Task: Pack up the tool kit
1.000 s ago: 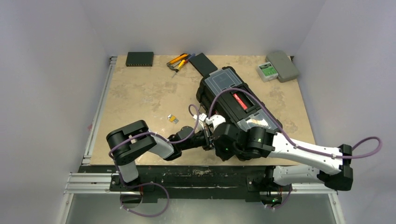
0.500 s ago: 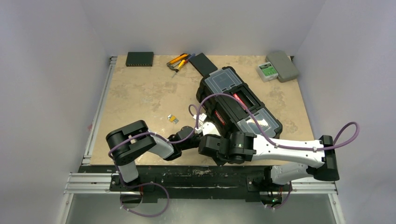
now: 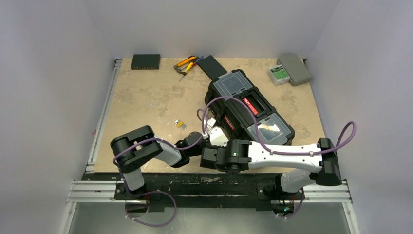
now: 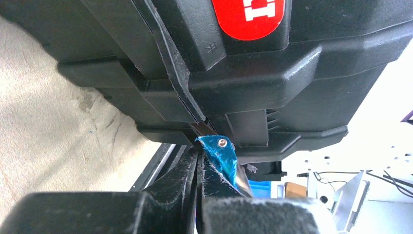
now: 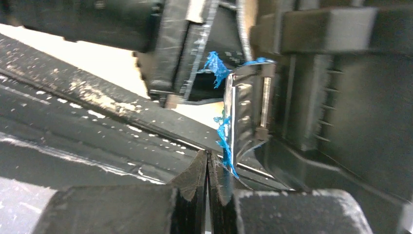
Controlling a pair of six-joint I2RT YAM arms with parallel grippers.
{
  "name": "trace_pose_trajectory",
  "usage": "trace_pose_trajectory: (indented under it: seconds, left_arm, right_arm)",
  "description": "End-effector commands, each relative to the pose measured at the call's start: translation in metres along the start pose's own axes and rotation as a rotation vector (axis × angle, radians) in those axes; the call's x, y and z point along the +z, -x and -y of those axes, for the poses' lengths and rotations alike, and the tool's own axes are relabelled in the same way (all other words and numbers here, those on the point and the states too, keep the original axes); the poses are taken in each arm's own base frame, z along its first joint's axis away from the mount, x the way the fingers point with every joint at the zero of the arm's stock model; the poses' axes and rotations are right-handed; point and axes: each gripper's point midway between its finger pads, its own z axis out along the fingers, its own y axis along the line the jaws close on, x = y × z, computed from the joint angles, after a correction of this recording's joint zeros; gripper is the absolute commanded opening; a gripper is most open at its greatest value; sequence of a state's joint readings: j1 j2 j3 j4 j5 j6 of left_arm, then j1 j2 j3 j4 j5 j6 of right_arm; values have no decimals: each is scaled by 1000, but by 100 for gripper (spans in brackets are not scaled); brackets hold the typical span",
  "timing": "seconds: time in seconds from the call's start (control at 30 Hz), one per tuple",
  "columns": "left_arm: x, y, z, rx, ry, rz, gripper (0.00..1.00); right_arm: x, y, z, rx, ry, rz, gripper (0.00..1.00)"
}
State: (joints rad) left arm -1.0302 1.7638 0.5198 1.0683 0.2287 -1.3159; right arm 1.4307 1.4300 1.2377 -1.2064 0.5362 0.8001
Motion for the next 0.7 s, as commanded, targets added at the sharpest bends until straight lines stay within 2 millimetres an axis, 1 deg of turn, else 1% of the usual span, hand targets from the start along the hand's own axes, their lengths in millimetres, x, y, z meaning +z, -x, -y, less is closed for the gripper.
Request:
trace_pose_trajectory:
  seconds: [0.0, 0.17, 0.43, 0.67]
  left_arm:
    - [1, 5, 34, 52, -103, 11, 0]
    - [1, 5, 34, 51, -106, 12, 0]
    - [0, 4, 31, 49, -101, 14, 0]
    - [1, 4, 30, 46, -101, 13, 0]
  right_arm:
    - [-20, 15, 45, 102, -162, 99, 0]
    - [-21, 15, 64, 153, -177, 117, 0]
    - [-19, 15, 86, 219, -179, 126, 0]
    - [-9, 13, 93, 235, -166, 111, 0]
